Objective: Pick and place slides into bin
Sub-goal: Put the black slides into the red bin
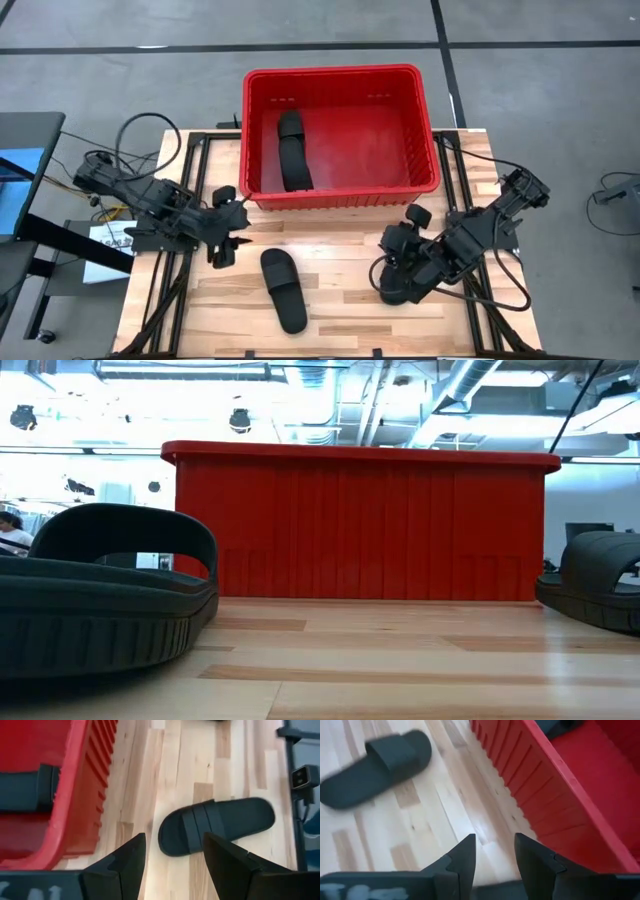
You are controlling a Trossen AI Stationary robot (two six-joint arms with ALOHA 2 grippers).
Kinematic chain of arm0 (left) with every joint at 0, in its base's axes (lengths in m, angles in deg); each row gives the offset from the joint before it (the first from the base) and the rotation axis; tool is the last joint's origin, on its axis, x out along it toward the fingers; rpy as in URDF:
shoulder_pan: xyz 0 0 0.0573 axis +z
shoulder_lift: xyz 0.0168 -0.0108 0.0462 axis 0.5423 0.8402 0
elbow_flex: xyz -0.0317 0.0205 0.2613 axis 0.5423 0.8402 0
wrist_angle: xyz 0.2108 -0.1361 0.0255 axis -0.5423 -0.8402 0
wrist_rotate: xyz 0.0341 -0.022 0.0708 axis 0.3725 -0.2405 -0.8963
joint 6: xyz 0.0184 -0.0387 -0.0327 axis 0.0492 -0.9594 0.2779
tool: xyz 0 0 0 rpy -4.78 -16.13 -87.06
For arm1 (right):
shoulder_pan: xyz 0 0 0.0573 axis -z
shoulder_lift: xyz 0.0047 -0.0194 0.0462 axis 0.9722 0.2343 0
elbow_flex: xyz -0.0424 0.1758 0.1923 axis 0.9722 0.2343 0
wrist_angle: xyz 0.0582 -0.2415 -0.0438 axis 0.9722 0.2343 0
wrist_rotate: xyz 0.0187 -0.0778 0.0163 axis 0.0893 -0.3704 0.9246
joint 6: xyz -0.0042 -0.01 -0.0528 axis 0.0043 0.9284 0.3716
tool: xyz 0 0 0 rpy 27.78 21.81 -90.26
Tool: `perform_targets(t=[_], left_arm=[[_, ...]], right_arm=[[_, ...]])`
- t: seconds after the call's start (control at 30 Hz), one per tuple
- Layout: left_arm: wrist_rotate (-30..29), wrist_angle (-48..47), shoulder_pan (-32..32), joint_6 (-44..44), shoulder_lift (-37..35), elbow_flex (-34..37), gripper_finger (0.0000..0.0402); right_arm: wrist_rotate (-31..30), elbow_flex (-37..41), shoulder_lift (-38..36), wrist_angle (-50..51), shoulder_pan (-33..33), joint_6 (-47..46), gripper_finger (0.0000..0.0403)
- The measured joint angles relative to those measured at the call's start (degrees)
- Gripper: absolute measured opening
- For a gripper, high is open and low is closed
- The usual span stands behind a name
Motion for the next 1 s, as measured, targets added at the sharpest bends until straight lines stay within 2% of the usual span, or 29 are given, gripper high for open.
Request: perform_targets(t=[0.27,0.43,0.63,0.8,0.9,1.0], left_arm=[[-1.55,0.03,0.01,-8.25,9.24,0.0,0.0187],[-1.82,-4.39,-0.02,-12.42,16.65,0.0,0.0187],[-6.82,-5.73,-0.02,-14.93,21.36,0.0,0.0187],[-7.47,-0.68,0.17,-11.37,19.47,2.87,0.0187],[-7.76,4.78,0.31,-11.43,13.97,8.63,0.0187],[-7.82,15.44,0.32,-11.35,6.92,16.24,0.0187]], right_arm=[[-0.15,0.0,0.0,8.98,-1.58,0.92,0.0129],[-1.0,-0.01,-0.02,8.97,-2.96,2.2,0.0129],[-3.23,-0.02,-0.02,8.95,-5.07,1.99,0.0129],[-3.28,-0.02,-0.02,8.94,-6.95,0.29,0.0129],[-3.28,-0.02,-0.02,8.94,-7.65,-2.11,0.0129],[-3.3,-0.02,-0.02,8.94,-8.14,-4.14,0.0129]])
